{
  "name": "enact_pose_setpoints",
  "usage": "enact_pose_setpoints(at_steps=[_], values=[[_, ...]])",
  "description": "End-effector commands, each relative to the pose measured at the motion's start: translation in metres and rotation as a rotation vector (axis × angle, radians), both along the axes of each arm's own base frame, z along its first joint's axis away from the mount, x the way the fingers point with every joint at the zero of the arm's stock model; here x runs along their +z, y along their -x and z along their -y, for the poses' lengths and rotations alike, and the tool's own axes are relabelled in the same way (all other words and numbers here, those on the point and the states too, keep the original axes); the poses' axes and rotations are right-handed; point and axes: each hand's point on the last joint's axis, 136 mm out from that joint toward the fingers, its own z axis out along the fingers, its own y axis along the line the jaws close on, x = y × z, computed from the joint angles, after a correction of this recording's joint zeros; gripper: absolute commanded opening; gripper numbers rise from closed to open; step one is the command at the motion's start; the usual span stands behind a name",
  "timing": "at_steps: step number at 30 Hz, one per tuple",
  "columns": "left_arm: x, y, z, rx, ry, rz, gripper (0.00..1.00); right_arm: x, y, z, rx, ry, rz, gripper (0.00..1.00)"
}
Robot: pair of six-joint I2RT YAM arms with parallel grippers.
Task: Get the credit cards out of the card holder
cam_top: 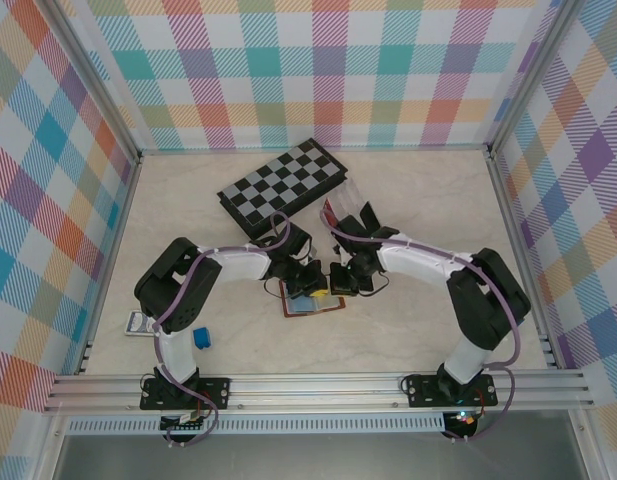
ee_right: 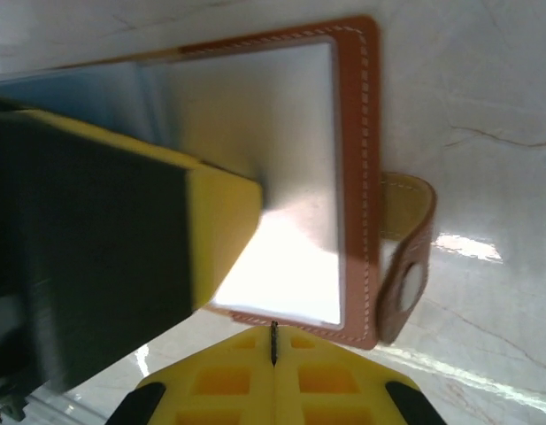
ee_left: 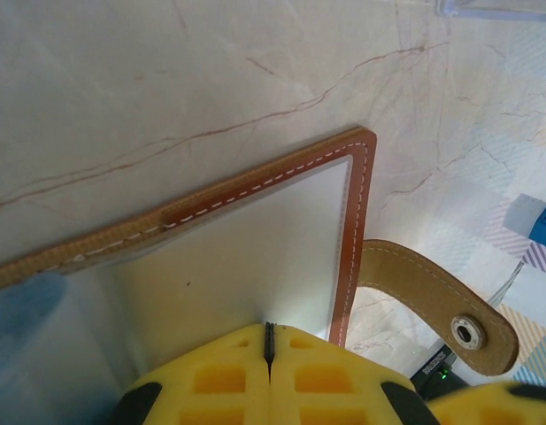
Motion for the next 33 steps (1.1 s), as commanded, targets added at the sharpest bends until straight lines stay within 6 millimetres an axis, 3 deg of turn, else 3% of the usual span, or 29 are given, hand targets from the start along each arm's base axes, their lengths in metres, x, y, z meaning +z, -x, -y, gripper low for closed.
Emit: enact_pose_setpoints(at_steps=[1,7,12,16,23,27,33], values=[[-0.007,0.005,-0.005,-0.015,-0.059,-0.020,0.00,-0.018,0.003,0.002,-0.037,0.021,-0.045,0.04],[0.014,0.000,0.001,-0.007,-0.018,0.007,0.00,-0.039,0.007,0.013,-0.068,0.074,-0.059,0.04],[0.029,0.002,-0.006,0.008,-0.038,0.021,0.03,-0.051,0.011,0.017,-0.087,0.096,-0.080,0.04],[0.043,0.006,-0.025,0.035,-0.094,0.039,0.10,-0.052,0.013,0.019,-0.101,0.099,-0.085,0.04],[0.064,0.008,-0.079,0.136,-0.298,0.126,0.33,-0.055,0.015,0.021,-0.109,0.110,-0.104,0.05],[0.056,0.014,-0.090,0.153,-0.331,0.115,0.40,-0.057,0.015,0.022,-0.110,0.120,-0.108,0.05],[0.041,0.016,-0.079,0.151,-0.288,0.072,0.41,-0.058,0.016,0.022,-0.109,0.125,-0.117,0.05]])
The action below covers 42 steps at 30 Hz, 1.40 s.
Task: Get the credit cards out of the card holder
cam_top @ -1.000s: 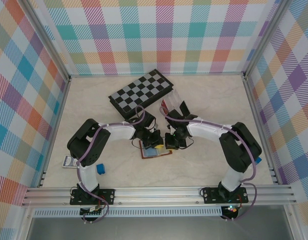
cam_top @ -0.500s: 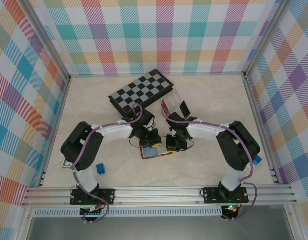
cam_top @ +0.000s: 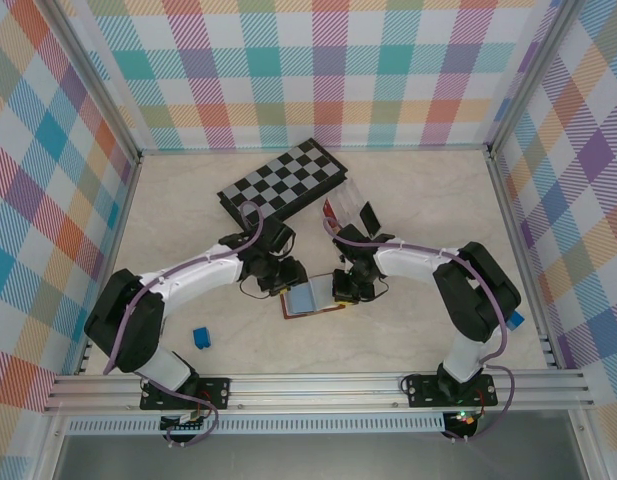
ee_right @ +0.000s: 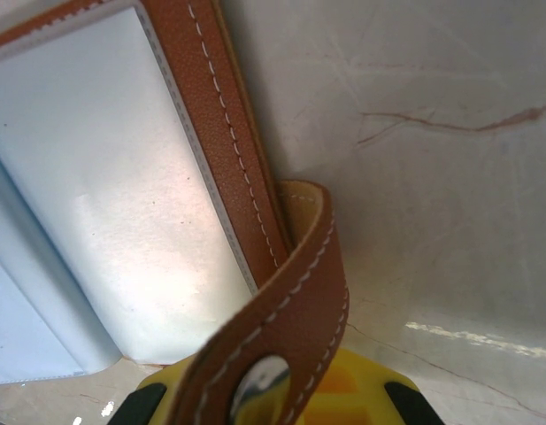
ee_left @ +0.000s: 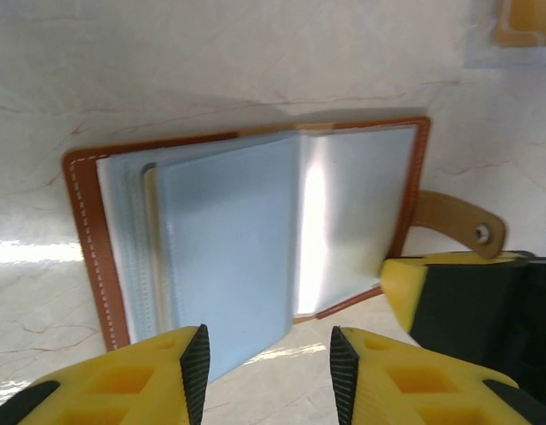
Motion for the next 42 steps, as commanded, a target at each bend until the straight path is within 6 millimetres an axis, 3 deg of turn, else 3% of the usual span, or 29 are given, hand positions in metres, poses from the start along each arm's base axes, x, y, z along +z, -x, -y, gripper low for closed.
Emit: enact_pose_setpoints(at_steps=[1,7,21,34,42], values=[[-0.014,0.003,-0.003,0.011,-0.016,-0.043,0.40,-0.026,0.010,0.013,-0.019,0.075,-0.053,0.05],[-0.022,0.002,-0.003,0.002,-0.040,-0.059,0.37,-0.026,0.011,0.011,-0.012,0.073,-0.066,0.05],[-0.035,0.003,-0.009,-0.002,-0.092,-0.075,0.42,-0.030,0.013,0.013,-0.011,0.088,-0.083,0.06],[-0.036,0.003,0.008,-0.042,-0.015,-0.100,0.42,-0.032,0.014,0.012,-0.003,0.088,-0.093,0.06],[-0.021,-0.001,0.025,-0.067,0.077,-0.074,0.38,-0.034,0.015,0.012,-0.005,0.087,-0.099,0.06]])
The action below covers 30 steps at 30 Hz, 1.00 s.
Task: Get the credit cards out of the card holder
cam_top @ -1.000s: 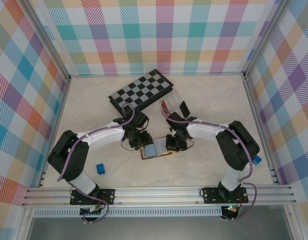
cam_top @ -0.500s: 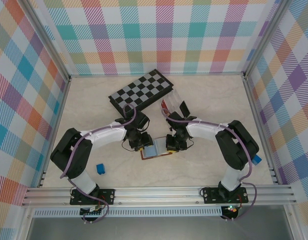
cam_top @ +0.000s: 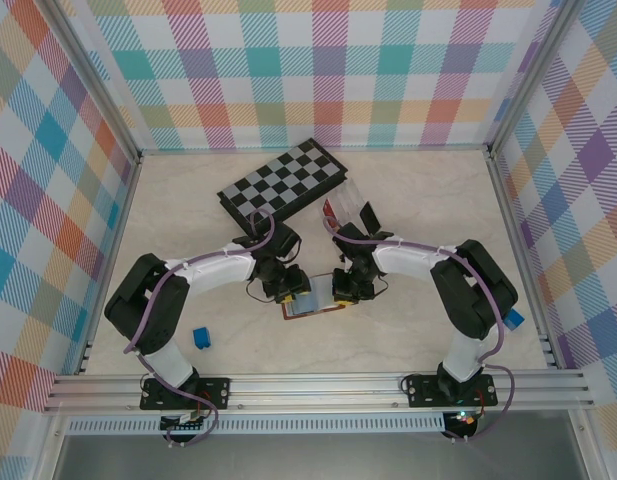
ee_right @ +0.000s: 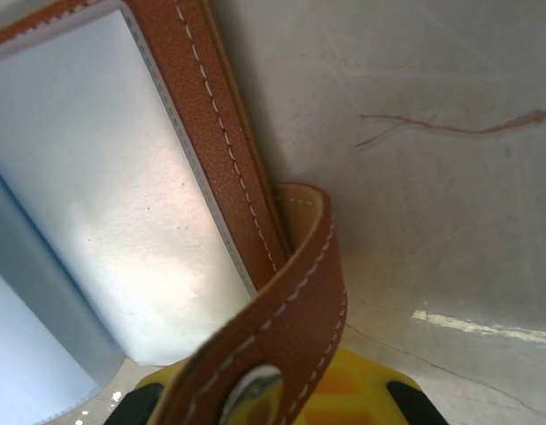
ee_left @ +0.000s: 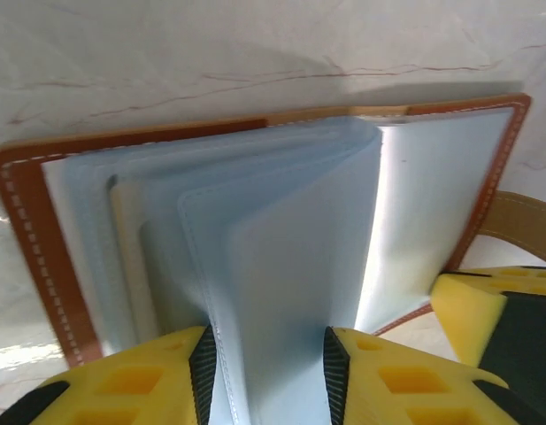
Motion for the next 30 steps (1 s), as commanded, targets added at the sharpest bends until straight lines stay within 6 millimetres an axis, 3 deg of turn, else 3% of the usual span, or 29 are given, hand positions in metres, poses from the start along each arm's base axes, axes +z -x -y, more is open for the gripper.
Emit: enact_pose_setpoints(at_steps=[1,9,16,21,25,30], values=[[0.014,-0.007,0.013,-0.025,0.071,0.027,0.38,-0.033,0.015,0.013,0.001,0.086,-0.067,0.06],[0.021,-0.009,0.019,-0.026,0.110,0.037,0.36,-0.033,0.015,0.013,0.002,0.085,-0.067,0.07],[0.034,-0.016,0.046,-0.044,0.269,0.057,0.35,-0.030,0.014,0.011,0.005,0.070,-0.060,0.07],[0.040,-0.026,0.063,-0.035,0.353,0.071,0.41,-0.016,0.009,0.006,0.002,0.025,-0.016,0.07],[0.037,-0.032,0.071,-0.028,0.385,0.062,0.48,-0.005,0.006,0.002,0.000,-0.004,0.013,0.08],[0.021,-0.035,0.072,-0.013,0.359,0.041,0.47,0.006,0.003,0.006,-0.017,-0.013,0.062,0.08]])
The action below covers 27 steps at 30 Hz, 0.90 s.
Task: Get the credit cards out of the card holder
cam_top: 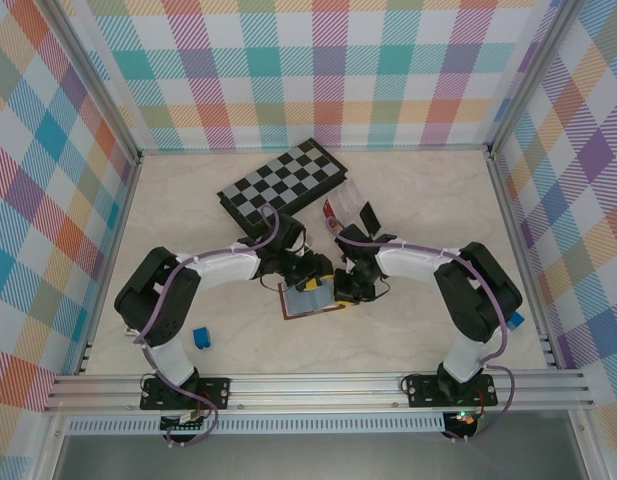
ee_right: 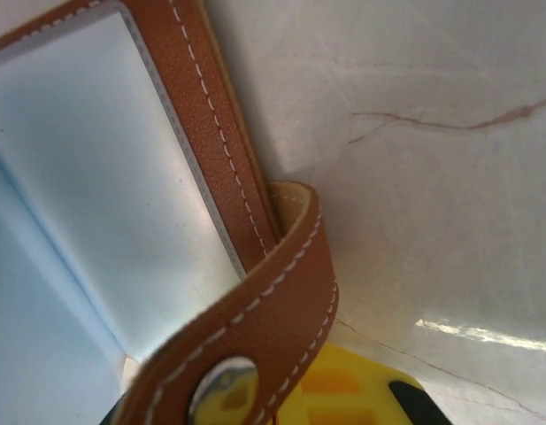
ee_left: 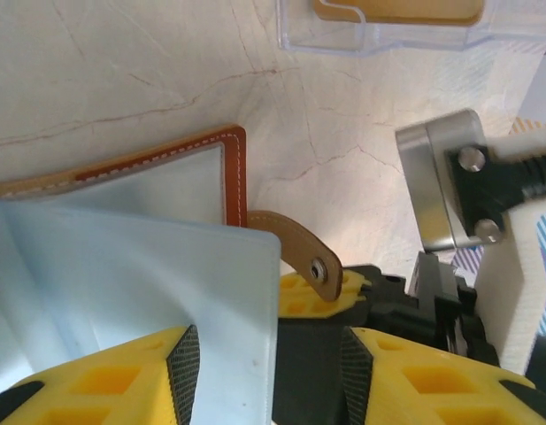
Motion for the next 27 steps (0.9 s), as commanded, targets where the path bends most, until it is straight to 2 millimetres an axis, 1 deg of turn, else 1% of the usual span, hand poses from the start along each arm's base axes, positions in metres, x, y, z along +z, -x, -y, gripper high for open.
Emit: enact_pose_setpoints(at_steps=[1,4,6,10,13,15,21,24,25,27], values=[[-0.006,-0.008,0.006,0.013,0.007,-0.007,0.46,0.006,0.002,0.006,-0.006,0.013,0.047,0.08],[-0.014,-0.008,0.005,0.023,-0.010,-0.023,0.44,0.017,-0.002,0.010,-0.016,0.007,0.104,0.08],[-0.022,-0.008,0.001,0.032,-0.043,-0.031,0.43,0.024,-0.003,0.010,-0.012,-0.012,0.137,0.06],[-0.033,-0.006,-0.005,0.042,-0.083,-0.052,0.38,0.037,-0.005,-0.002,0.015,-0.101,0.182,0.06],[-0.039,-0.004,-0.008,0.048,-0.103,-0.063,0.32,0.043,-0.006,-0.011,0.041,-0.155,0.193,0.05],[-0.042,-0.003,-0.010,0.052,-0.114,-0.070,0.29,0.041,-0.006,-0.014,0.046,-0.160,0.182,0.05],[-0.045,-0.001,-0.012,0.048,-0.130,-0.076,0.21,0.026,-0.009,-0.017,0.042,-0.134,0.144,0.03],[-0.042,-0.001,-0.011,0.041,-0.127,-0.076,0.17,0.020,-0.013,-0.017,0.035,-0.112,0.136,0.03],[-0.039,-0.002,-0.010,0.035,-0.122,-0.070,0.15,0.018,-0.014,-0.017,0.031,-0.101,0.133,0.03],[-0.033,-0.002,-0.008,0.025,-0.111,-0.064,0.13,0.012,-0.016,-0.015,0.024,-0.079,0.129,0.03]])
